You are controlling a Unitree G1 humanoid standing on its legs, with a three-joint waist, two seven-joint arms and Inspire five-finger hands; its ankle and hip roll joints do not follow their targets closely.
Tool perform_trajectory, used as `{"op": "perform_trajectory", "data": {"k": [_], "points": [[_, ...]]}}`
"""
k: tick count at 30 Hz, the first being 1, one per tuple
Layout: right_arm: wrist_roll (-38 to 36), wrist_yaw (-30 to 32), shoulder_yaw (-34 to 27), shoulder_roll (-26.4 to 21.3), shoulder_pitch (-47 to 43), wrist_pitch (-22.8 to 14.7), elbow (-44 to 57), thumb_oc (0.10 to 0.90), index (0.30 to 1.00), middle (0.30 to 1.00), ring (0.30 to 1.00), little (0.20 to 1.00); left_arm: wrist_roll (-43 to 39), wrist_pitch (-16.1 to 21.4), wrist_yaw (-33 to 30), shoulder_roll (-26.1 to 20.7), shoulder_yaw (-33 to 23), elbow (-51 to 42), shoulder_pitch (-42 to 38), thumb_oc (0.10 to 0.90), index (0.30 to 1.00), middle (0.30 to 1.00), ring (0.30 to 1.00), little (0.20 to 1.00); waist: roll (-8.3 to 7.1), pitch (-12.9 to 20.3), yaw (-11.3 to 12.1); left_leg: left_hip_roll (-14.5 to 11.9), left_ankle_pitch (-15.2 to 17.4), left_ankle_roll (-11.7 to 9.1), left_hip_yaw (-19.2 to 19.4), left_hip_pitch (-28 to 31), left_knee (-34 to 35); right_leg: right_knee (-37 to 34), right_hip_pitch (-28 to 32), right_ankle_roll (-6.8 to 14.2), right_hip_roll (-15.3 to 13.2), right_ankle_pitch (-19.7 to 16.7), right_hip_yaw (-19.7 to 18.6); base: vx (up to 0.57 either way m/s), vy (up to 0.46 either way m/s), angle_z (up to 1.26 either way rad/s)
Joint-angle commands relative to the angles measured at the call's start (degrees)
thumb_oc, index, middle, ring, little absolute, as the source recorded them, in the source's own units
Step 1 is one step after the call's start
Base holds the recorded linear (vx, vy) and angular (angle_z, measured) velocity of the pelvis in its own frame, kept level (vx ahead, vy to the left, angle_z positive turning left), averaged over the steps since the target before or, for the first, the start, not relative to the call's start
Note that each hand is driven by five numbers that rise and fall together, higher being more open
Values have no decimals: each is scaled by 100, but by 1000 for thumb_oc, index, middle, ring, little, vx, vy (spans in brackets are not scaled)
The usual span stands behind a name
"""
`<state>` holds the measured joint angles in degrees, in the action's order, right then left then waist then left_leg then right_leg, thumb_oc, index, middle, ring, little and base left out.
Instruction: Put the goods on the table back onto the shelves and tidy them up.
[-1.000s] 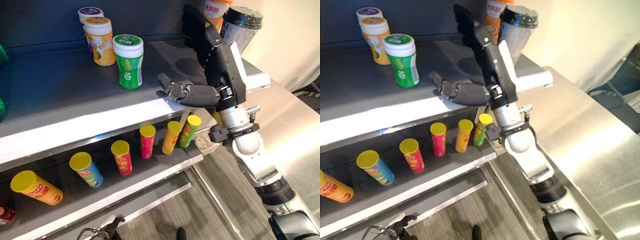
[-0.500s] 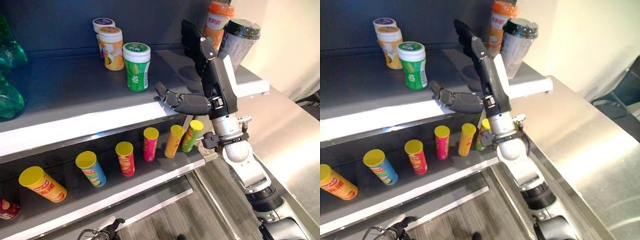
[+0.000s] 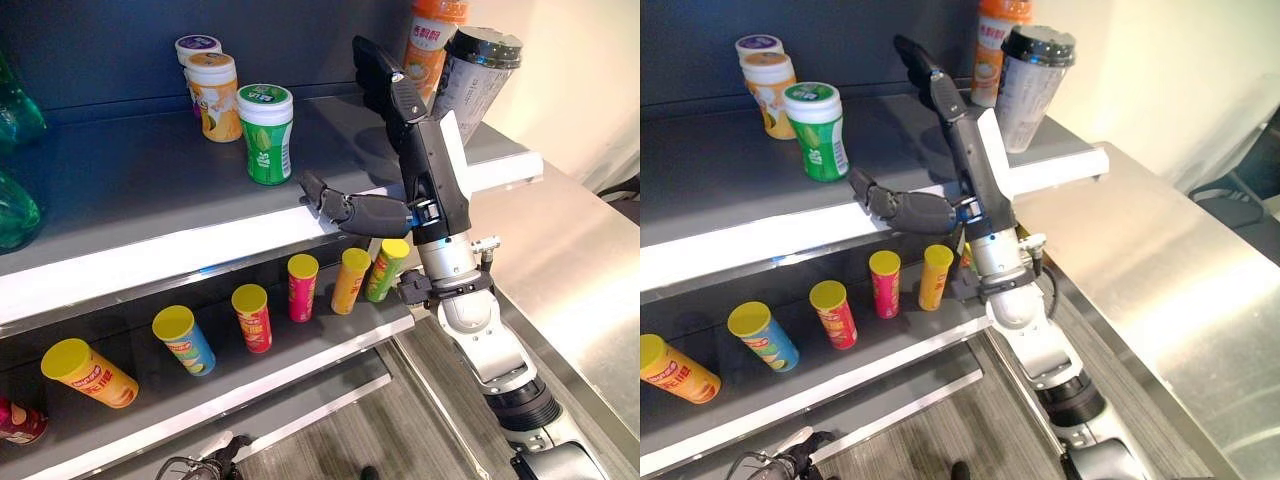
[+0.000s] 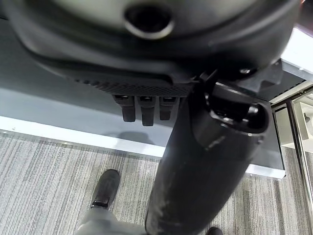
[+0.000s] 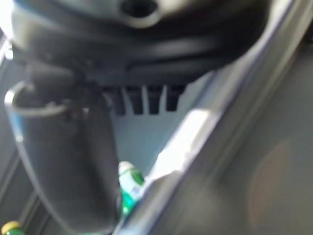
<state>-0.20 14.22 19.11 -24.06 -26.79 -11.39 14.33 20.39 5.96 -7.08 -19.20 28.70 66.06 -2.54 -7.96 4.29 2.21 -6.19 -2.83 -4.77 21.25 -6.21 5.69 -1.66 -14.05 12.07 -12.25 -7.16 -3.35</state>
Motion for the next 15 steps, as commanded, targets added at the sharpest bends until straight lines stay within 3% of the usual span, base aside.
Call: {"op": "perform_trajectory", "data": {"k": [1, 15], "points": [[16, -288, 504, 261, -114, 165, -110, 800, 900, 900, 900, 900, 50, 190, -141, -143, -114, -378, -449, 800, 900, 900, 900, 900, -168, -712, 530, 210, 810, 274, -311, 405, -69, -172, 513, 293, -211, -2204, -352, 0, 0, 0], [202, -270, 515, 420, 48, 127, -7, 800, 900, 900, 900, 900, 84, 216, -193, -146, -163, -410, -429, 800, 900, 900, 900, 900, -166, -735, 546, 248, 831, 294, -279, 420, -69, -130, 487, 293, -220, -2282, -360, 0, 2, 0]]}}
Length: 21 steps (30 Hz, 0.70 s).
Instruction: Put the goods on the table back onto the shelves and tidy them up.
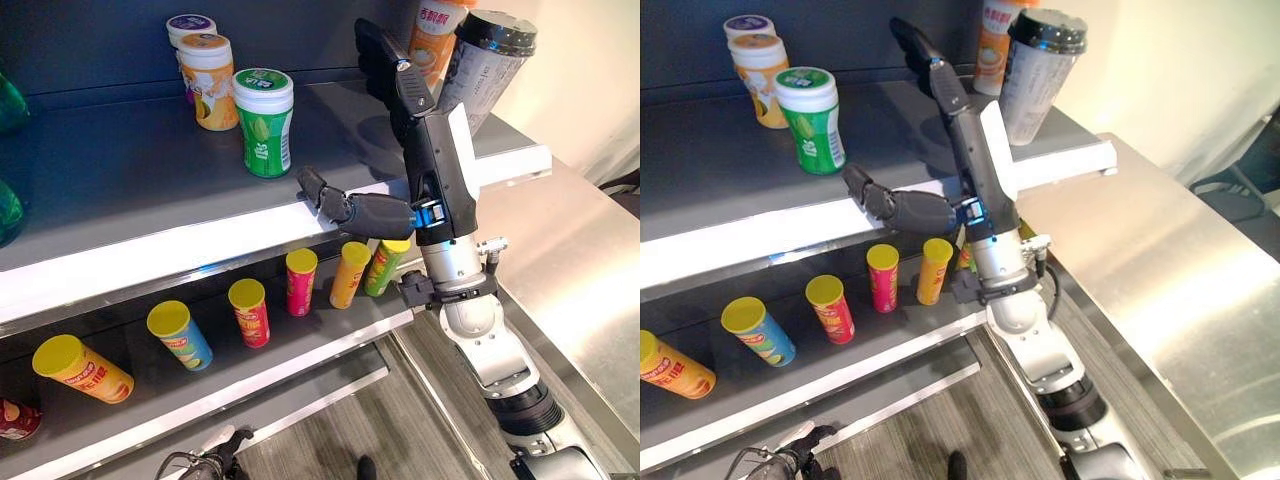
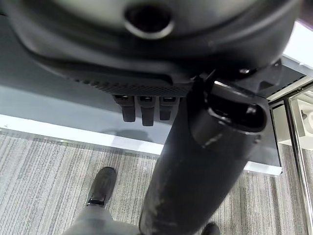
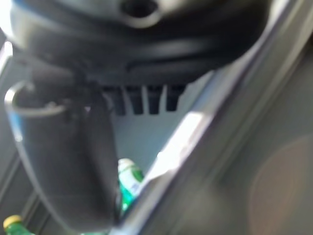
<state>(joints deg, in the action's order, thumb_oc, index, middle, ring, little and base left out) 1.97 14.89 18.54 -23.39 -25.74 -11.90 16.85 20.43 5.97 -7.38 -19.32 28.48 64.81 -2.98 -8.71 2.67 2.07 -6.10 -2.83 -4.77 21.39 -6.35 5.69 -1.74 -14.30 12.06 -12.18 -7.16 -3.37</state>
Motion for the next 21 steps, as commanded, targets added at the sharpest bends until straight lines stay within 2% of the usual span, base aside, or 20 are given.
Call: {"op": "perform_trajectory", "data": {"k": [1, 13, 21], "points": [[-15, -340, 593, 389, -59, 168, -258, 800, 900, 900, 900, 900, 77, 219, -174, -135, -143, -292, -393, 800, 900, 900, 900, 900, -82, -581, 567, 253, 834, 297, -296, 428, -69, -105, 513, 294, -233, -2283, -351, 0, 0, 0], [73, -340, 698, 460, -108, 139, -309, 800, 900, 900, 900, 900, 24, 252, -213, -188, -169, -306, -372, 800, 900, 900, 900, 900, -57, -610, 558, 368, 863, 337, -404, 358, -69, 132, 447, 294, -327, -2284, -380, 1, 40, 0], [61, -370, 770, 493, -110, 123, -288, 800, 900, 900, 900, 900, -46, 273, -280, -144, -226, -290, -327, 800, 900, 900, 900, 900, 39, -665, 524, 471, 866, 375, -529, 316, -69, 367, 364, 294, -408, -2284, -510, 4, 44, 5]]}}
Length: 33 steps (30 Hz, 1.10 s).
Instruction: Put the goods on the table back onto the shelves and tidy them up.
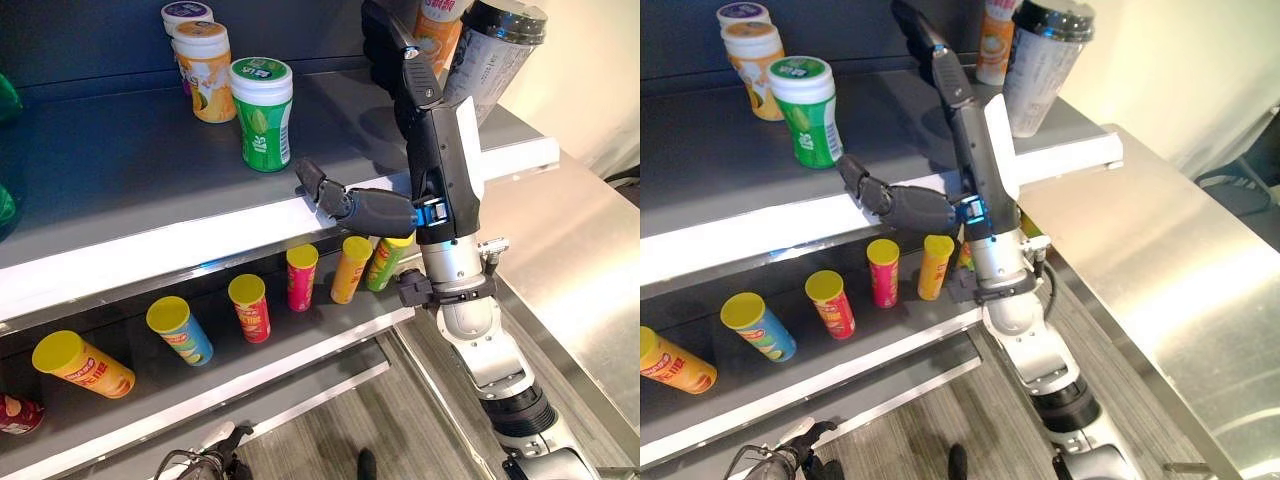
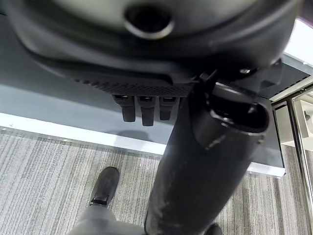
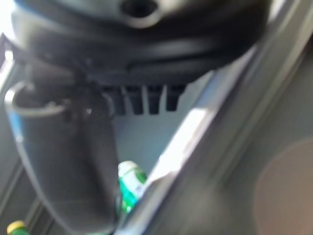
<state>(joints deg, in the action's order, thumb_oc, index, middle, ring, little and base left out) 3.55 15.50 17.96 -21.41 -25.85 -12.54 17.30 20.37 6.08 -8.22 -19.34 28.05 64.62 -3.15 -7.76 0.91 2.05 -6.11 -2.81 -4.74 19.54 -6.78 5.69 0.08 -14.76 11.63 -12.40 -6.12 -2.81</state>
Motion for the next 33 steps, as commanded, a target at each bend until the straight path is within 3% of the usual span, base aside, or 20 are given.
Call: {"op": "perform_trajectory", "data": {"k": [1, 7, 9, 11, 15, 18, 20, 23, 28, 33], "points": [[-97, -430, 827, 295, -98, 188, -332, 800, 900, 900, 900, 900, -39, 263, -195, -141, -183, -271, -308, 800, 900, 900, 900, 900, -55, -488, 526, 471, 864, 372, -343, 358, -69, 186, 408, 337, -386, -2388, -567, -2, 43, 19], [-273, -318, 751, 295, -166, 133, -270, 800, 900, 900, 900, 900, -94, 214, -256, -208, -287, -249, -299, 800, 900, 900, 900, 900, -57, -554, 532, 400, 776, 389, -117, 295, -69, 77, 331, 337, -286, -2388, -304, -45, 35, 3], [-325, -277, 700, 249, -200, 85, -171, 800, 900, 900, 900, 900, -133, 178, -272, -241, -347, -216, -299, 800, 900, 900, 900, 900, 8, -591, 519, 293, 711, 429, 61, 253, -69, 227, 340, 212, -114, -1904, -20, -117, 107, -30], [-363, -210, 530, 101, -160, 8, 27, 800, 900, 900, 900, 900, -183, 118, -260, -240, -407, -199, -267, 800, 900, 900, 900, 900, 147, -624, 466, 149, 590, 508, 256, 166, -69, 921, 440, 88, 366, -954, 108, -205, 184, -31], [-431, -150, 352, 1, -180, -60, 136, 800, 900, 900, 900, 900, -254, 62, -239, -279, -444, -158, -249, 800, 900, 900, 900, 900, 198, -576, 465, 58, 509, 600, 416, 78, -69, 1899, 498, 40, 724, -534, 163, -117, 62, -56], [-510, -99, 134, -56, -45, -117, 113, 800, 900, 900, 900, 900, -268, 63, -191, -308, -440, -134, -217, 800, 900, 900, 900, 900, 56, -457, 529, 146, 468, 645, 466, 7, -69, 1953, 978, 110, 889, -692, -13, -77, -45, -13], [-543, -58, 48, -80, 83, -153, 79, 800, 900, 900, 900, 900, -274, 93, -166, -311, -433, -131, -193, 800, 900, 900, 900, 900, -95, -338, 634, 220, 392, 656, 507, -112, -69, 1548, 1484, 181, 833, -957, -173, -93, -81, -19], [-630, -112, -101, -163, 327, -190, 105, 800, 900, 900, 900, 900, -251, 144, -99, -290, -402, -77, -205, 800, 900, 900, 900, 900, -348, -126, 708, 385, 332, 656, 612, -162, -69, 877, 1736, 149, 842, -950, -484, -59, -49, -3], [-717, -125, -157, -214, 515, -223, -7, 800, 900, 900, 900, 900, -152, 197, -86, -340, -313, -195, -263, 800, 900, 900, 900, 900, -499, -75, 726, 309, 233, 557, 594, -249, -69, 264, 1838, 108, 1001, -691, -630, -85, -66, 2], [-784, -51, -257, -214, 956, -380, -61, 800, 900, 900, 900, 900, -123, 227, -141, -474, -363, -297, -312, 800, 900, 900, 900, 900, -565, -164, 766, 196, -182, 493, 239, -588, -69, 42, 1709, -271, 1412, -3, -521, -129, -90, 40]]}}
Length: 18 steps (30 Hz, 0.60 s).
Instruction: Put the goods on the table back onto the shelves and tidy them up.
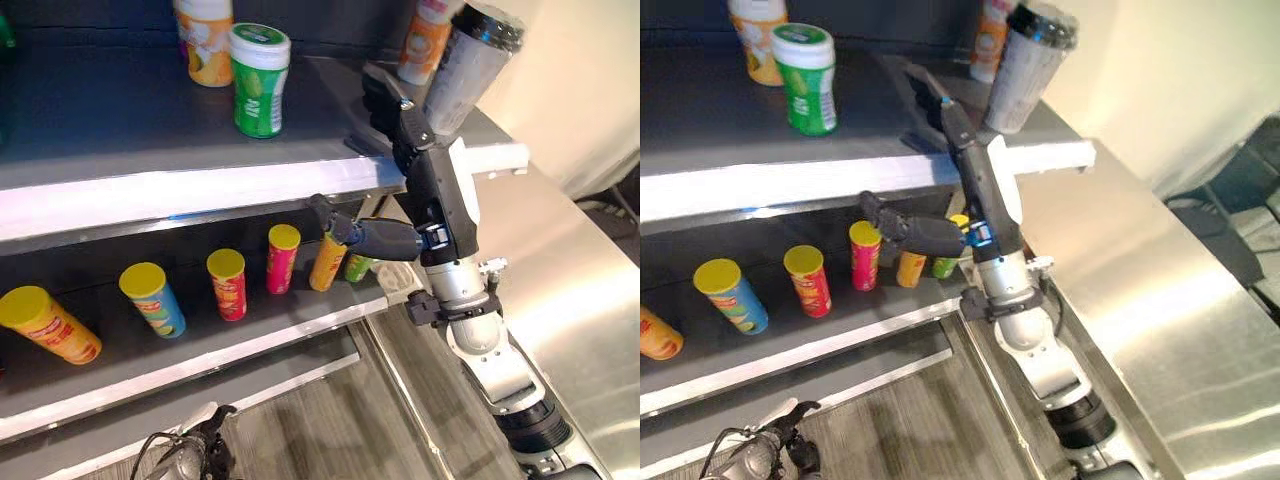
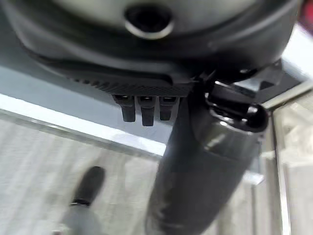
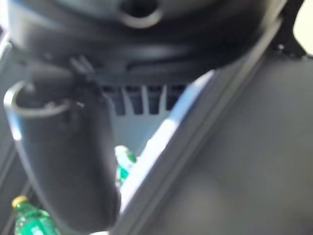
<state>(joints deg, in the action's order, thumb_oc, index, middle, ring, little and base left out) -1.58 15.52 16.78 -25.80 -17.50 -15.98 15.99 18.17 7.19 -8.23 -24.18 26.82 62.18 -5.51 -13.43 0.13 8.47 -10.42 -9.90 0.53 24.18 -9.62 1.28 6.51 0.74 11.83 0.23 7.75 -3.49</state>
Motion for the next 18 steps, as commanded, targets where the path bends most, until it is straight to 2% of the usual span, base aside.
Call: {"op": "perform_trajectory", "data": {"k": [1, 5, 8, 11, 12, 13, 15, 17, 18], "points": [[-247, -4, -204, 205, 187, -64, 96, 800, 900, 900, 900, 900, 121, 111, -160, -9, -273, -54, -65, 800, 900, 900, 900, 900, 38, -97, 129, 604, 437, -50, -307, -376, 372, -614, 147, -391, 240, -1190, -346, -111, -46, 72], [-209, 108, -280, 217, 283, -116, 140, 800, 900, 900, 900, 900, 189, 99, -231, -4, -335, -39, 22, 800, 900, 900, 900, 900, 148, -81, 125, 551, 323, -95, -446, -411, 372, -656, 150, -460, 341, -874, -124, -72, 4, 47], [-217, 247, -285, 276, 165, -158, 138, 800, 900, 900, 900, 900, 225, 94, -351, -42, -384, -113, 54, 800, 900, 900, 900, 900, 203, -195, 151, 460, 104, -220, -614, -510, 372, -646, 80, -489, 395, -813, -148, -180, 24, 15], [-181, 408, -406, 118, -70, -194, 196, 800, 900, 900, 900, 900, 269, 109, -427, -52, -243, -260, -132, 800, 900, 900, 900, 900, 150, -397, 47, 400, 485, -205, -579, -238, 93, -601, -179, -460, 100, -925, 32, -218, 111, 1], [-181, 410, -409, 116, -77, -193, 196, 800, 900, 900, 900, 900, 269, 109, -428, -50, -244, -259, -141, 800, 900, 900, 900, 900, 152, -401, 49, 388, 477, -206, -580, -265, 65, -600, -194, -465, 107, -939, 32, -149, 144, 9], [-188, 495, -475, 45, -212, -206, 208, 800, 900, 900, 900, 900, 314, 97, -470, -11, -133, -294, -235, 800, 900, 900, 900, 900, 178, -383, -62, 282, 764, -236, -542, -87, -292, -638, -279, -472, -52, -979, 188, -87, 93, 14], [-189, 495, -476, 44, -214, -207, 207, 800, 900, 900, 900, 900, 314, 97, -470, -11, -133, -293, -237, 800, 900, 900, 900, 900, 179, -377, -65, 277, 766, -237, -545, -102, -302, -639, -289, -474, -49, -983, 191, -66, 95, 28], [-317, 671, -617, -141, -651, -262, 85, 800, 900, 900, 900, 900, 417, 24, -534, 1, -28, -246, -320, 800, 900, 900, 900, 900, 204, -323, -228, -73, 1434, -295, -658, 503, -1230, -753, -355, -554, -299, -1006, 364, -71, 193, 30], [-319, 672, -617, -143, -665, -266, 77, 800, 900, 900, 900, 900, 417, 24, -536, 2, -31, -244, -329, 800, 900, 900, 900, 900, 202, -333, -231, -77, 1417, -295, -662, 480, -1250, -754, -365, -561, -298, -1024, 366, -44, 194, 1]]}}
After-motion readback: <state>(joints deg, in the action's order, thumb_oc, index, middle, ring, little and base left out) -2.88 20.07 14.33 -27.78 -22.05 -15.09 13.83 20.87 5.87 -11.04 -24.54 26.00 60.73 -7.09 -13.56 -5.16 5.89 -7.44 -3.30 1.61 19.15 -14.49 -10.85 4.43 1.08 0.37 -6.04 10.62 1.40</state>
